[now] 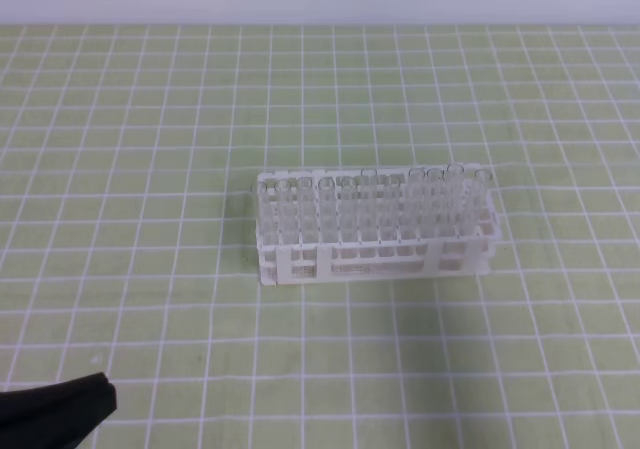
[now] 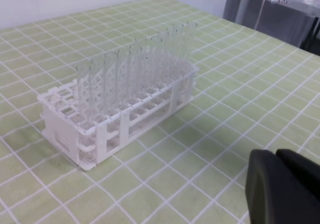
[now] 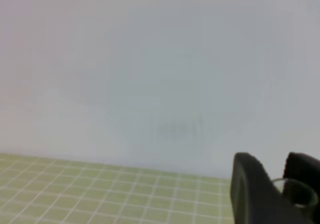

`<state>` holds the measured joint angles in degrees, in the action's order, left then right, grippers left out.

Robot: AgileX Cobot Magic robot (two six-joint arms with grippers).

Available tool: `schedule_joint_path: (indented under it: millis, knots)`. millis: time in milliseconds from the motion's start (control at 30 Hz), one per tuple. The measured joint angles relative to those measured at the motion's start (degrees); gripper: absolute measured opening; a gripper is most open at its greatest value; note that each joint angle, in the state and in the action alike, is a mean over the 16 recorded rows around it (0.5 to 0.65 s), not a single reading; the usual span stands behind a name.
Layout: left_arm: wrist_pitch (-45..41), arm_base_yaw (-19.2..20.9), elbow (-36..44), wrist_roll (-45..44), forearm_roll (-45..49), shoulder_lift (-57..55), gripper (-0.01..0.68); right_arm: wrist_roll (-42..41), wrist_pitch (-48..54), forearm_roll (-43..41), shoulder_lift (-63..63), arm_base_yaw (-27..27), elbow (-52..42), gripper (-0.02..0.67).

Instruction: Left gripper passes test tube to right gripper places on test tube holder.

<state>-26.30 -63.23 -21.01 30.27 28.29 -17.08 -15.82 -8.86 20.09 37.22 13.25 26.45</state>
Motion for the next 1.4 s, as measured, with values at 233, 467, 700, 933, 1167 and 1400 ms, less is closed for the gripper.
schedule_joint_path:
  millis: [233, 467, 700, 933, 1167, 1400]
  knots:
    - [0.0, 0.0, 0.0, 0.0, 0.0, 0.0, -0.003, 7.4, -16.8, -10.5, 15.6, 8.6, 1.0, 0.099]
    - [0.2, 0.0, 0.0, 0.0, 0.2, -0.1, -0.003, 8.0, -25.7, -14.6, 29.7, 13.2, 4.6, 0.099]
    - [0.3, 0.0, 0.0, 0.0, 0.2, -0.1, -0.002, 8.1, -28.0, -15.4, 38.5, 14.4, 8.9, 0.099]
    - [0.1, 0.0, 0.0, 0.0, 0.1, 0.0, -0.003, 8.2, -30.0, -13.8, 43.0, 14.5, 10.6, 0.099]
    - [0.1, 0.0, 0.0, 0.0, 0.1, 0.0, -0.003, 8.1, -32.3, -11.7, 45.7, 14.5, 10.7, 0.098]
    - [0.3, 0.0, 0.0, 0.0, 0.2, -0.1, -0.002, 8.1, -33.4, -11.1, 47.1, 14.4, 10.7, 0.098]
